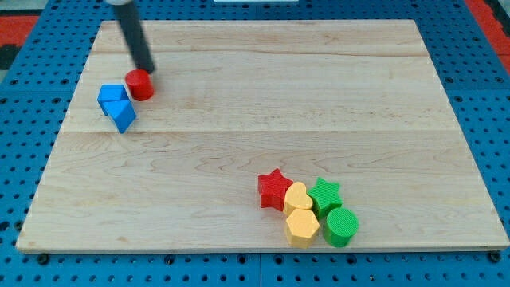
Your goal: Separate the blue cube and red circle
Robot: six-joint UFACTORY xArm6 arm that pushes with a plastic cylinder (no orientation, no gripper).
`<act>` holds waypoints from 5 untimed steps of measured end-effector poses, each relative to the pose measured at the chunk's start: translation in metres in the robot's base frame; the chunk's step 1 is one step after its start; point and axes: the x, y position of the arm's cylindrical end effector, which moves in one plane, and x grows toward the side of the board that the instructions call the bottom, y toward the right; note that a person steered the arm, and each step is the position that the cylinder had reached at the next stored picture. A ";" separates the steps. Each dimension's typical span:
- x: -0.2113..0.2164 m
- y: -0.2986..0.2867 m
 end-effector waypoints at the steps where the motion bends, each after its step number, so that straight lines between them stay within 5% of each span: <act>1: 0.005 -0.060; 3: 0.032 -0.142; 4: 0.053 -0.132; 5: 0.030 -0.080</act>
